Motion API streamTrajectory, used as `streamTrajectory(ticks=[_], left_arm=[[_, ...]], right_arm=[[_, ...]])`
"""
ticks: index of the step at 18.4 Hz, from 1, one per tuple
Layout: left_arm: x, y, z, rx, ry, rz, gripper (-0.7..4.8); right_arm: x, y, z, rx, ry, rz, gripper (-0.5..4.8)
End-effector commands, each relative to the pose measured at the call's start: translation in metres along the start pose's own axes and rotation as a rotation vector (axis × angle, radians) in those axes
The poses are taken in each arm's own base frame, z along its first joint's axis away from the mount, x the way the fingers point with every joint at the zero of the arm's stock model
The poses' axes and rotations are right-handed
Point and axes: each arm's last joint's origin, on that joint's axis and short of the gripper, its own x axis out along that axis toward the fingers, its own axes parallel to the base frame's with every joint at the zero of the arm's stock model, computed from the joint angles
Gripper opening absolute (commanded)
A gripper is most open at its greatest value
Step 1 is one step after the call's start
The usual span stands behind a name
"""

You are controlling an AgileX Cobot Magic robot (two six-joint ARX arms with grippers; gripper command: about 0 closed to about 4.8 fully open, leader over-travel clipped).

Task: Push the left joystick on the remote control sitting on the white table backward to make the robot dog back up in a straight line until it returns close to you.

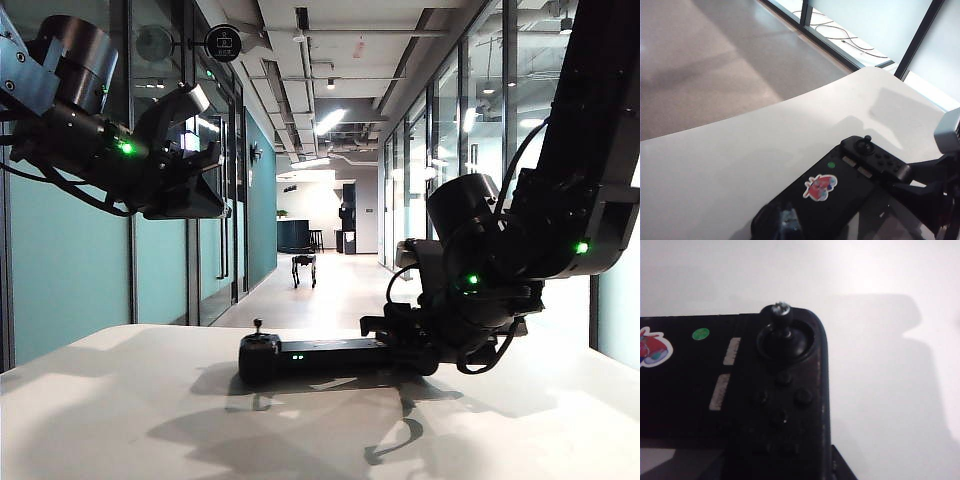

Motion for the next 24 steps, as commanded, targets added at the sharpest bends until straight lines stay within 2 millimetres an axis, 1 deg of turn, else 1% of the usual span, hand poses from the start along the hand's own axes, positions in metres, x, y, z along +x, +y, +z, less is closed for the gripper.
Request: streamTrajectory(ticks=[1, 2, 5, 9, 10, 14, 16, 20, 24], left_arm=[[0.006, 0.001, -0.006, -0.006, 0.006, -0.034, -0.06], [0.011, 0.003, -0.014, -0.014, 0.023, -0.034, -0.06], [0.021, 0.007, -0.025, -0.026, 0.049, -0.035, -0.06], [0.052, 0.02, -0.025, -0.031, 0.057, -0.061, -0.06], [0.065, 0.025, -0.023, -0.034, 0.063, -0.076, -0.06], [0.091, 0.035, -0.025, -0.046, 0.077, -0.112, -0.06], [0.11, 0.041, -0.028, -0.06, 0.1, -0.153, -0.06], [0.133, 0.05, -0.037, -0.077, 0.134, -0.197, -0.06], [0.151, 0.057, -0.04, -0.06, 0.144, -0.236, -0.06]], right_arm=[[-0.001, -0.001, 0.005, 0.043, -0.043, -0.057, 2.07], [-0.001, -0.002, 0.006, 0.046, -0.05, -0.069, 2.07], [-0.001, -0.002, 0.006, 0.051, -0.056, -0.096, 2.07], [-0.001, -0.004, 0.007, 0.053, -0.07, -0.157, 2.07], [-0.001, -0.005, 0.007, 0.053, -0.073, -0.17, 2.08], [-0.001, -0.005, 0.007, 0.053, -0.073, -0.17, 2.07], [-0.001, -0.005, 0.007, 0.053, -0.073, -0.17, 2.07], [-0.001, -0.005, 0.007, 0.052, -0.073, -0.169, 2.07], [-0.001, -0.005, 0.006, 0.052, -0.072, -0.17, 2.07]])
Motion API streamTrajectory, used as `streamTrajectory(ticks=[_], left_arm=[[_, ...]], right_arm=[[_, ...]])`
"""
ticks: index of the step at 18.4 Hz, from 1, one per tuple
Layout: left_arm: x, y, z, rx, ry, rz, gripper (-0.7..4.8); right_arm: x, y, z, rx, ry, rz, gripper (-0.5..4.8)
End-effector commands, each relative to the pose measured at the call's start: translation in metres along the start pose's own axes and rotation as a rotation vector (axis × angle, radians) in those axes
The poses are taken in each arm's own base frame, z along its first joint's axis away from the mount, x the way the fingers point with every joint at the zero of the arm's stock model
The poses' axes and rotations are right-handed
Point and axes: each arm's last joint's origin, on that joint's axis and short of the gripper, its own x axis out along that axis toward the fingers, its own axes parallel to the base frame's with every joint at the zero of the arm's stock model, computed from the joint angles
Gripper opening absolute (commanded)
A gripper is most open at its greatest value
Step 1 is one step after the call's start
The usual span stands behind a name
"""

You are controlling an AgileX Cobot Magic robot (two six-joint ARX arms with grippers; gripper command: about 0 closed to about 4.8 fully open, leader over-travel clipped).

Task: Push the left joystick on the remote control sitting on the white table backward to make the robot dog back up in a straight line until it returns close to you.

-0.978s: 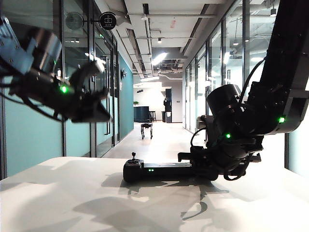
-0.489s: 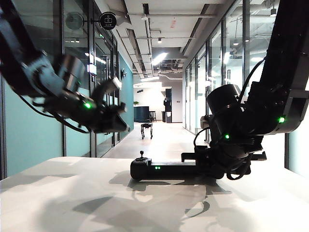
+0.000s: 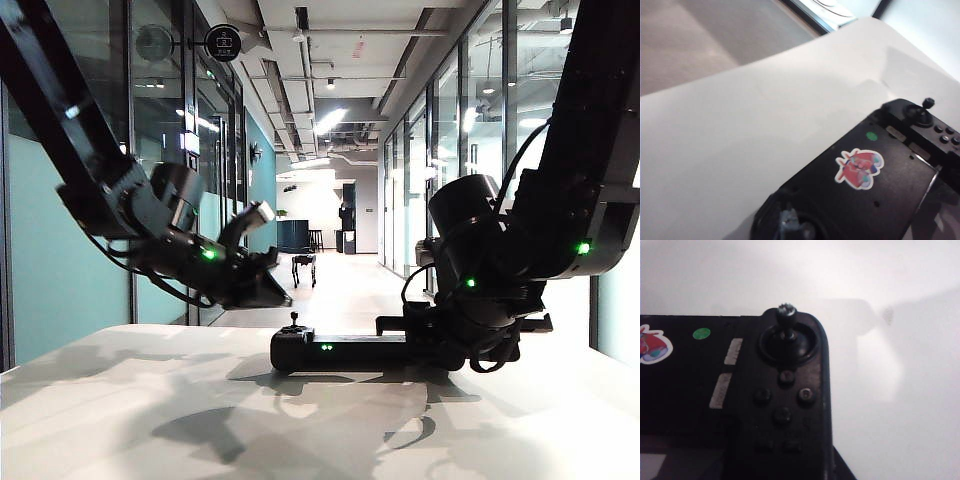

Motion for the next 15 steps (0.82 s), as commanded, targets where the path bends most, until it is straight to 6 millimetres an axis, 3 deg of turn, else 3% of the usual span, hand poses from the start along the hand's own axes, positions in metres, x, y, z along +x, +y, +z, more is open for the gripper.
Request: streamTrajectory(ticks=[1, 15], left_arm=[[0.01, 0.007, 0.005, 0.032, 0.013, -0.016, -0.06], [0.022, 0.019, 0.009, 0.183, 0.046, -0.103, -0.06]], right_arm=[[-0.001, 0.001, 0.006, 0.016, -0.035, 0.001, 2.07], [-0.001, 0.001, 0.006, 0.016, -0.035, 0.001, 2.07]])
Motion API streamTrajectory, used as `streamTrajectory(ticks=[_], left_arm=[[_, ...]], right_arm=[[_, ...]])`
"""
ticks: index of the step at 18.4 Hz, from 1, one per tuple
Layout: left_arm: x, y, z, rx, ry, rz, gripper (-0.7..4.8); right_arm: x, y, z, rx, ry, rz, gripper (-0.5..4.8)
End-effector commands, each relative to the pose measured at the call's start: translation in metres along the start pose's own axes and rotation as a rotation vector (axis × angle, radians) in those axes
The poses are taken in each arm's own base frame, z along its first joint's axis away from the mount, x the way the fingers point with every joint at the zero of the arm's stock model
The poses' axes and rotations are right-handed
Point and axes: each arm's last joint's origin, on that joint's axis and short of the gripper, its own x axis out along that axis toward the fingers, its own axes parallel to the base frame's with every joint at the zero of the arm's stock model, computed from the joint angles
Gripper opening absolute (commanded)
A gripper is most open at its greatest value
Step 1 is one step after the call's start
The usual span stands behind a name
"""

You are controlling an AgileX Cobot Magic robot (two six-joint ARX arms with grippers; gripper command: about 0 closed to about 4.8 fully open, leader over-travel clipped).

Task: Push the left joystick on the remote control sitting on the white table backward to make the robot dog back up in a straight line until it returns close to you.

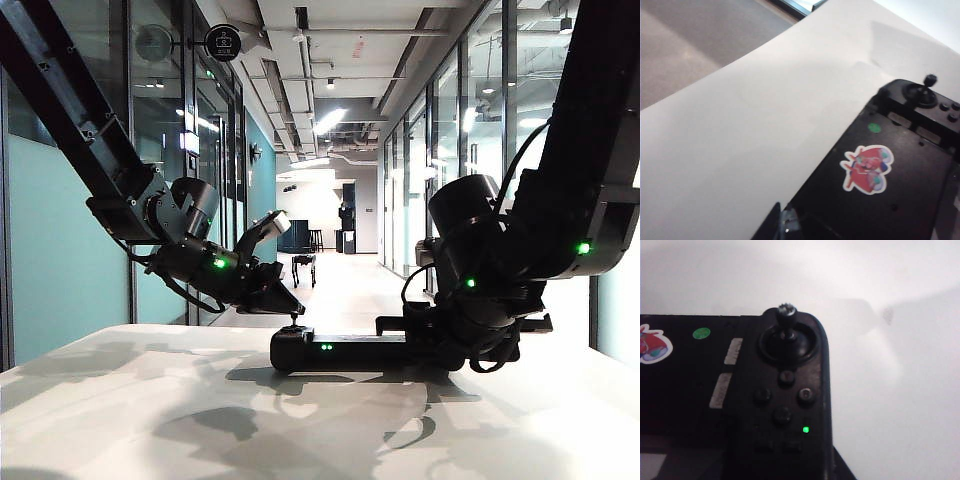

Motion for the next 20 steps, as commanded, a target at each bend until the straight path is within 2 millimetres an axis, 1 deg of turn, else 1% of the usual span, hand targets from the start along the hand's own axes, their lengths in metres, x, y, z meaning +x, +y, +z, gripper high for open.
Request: streamTrajectory(ticks=[1, 4, 7, 16, 20], left_arm=[[0.0, 0.001, 0.0, 0.071, -0.006, -0.005, -0.06], [0.0, 0.007, -0.005, 0.067, -0.008, -0.009, -0.07], [0.001, 0.012, -0.007, 0.059, -0.024, -0.063, -0.07], [0.001, 0.01, -0.008, 0.064, -0.041, -0.165, -0.07], [0.001, 0.009, -0.008, 0.075, -0.043, -0.176, -0.06]], right_arm=[[-0.001, 0.001, 0.006, 0.016, -0.036, 0.001, 2.07], [-0.001, 0.001, 0.006, 0.016, -0.036, 0.001, 2.07], [-0.001, 0.001, 0.006, 0.016, -0.036, 0.002, 2.07], [-0.001, 0.001, 0.006, 0.016, -0.035, 0.001, 2.07], [-0.001, 0.001, 0.006, 0.015, -0.035, 0.0, 2.07]])
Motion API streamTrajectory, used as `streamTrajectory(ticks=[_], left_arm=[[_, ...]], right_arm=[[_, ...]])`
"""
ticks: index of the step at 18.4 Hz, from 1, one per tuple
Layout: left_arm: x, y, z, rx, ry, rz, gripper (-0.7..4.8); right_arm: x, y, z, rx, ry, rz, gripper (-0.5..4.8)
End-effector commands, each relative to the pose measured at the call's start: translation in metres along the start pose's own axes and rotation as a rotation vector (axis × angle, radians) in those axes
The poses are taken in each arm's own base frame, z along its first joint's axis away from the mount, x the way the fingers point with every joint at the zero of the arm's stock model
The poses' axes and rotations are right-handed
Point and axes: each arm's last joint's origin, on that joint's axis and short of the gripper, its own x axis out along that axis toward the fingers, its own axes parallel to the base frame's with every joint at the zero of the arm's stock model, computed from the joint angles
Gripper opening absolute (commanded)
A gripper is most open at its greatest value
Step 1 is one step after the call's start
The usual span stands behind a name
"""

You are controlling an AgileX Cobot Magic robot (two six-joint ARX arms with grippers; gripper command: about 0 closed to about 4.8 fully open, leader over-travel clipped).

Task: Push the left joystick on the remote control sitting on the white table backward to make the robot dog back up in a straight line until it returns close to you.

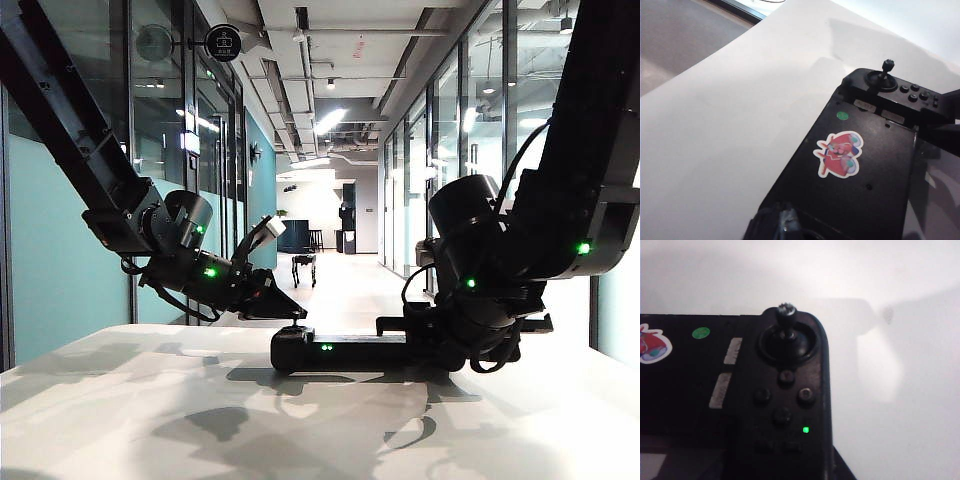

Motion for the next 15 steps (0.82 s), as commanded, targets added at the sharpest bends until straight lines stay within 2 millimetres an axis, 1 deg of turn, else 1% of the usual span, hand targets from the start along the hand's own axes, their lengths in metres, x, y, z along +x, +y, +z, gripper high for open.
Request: streamTrajectory(ticks=[1, 15], left_arm=[[-0.0001, -0.0009, 0.0023, 0.03, -0.01, -0.026, -0.06], [-0.003, -0.0004, 0.0001, 0.051, -0.008, -0.057, -0.06]], right_arm=[[-0.0006, 0.001, 0.0059, 0.016, -0.036, 0.001, 2.07], [-0.0005, 0.0007, 0.006, 0.016, -0.036, -0.001, 2.07]])
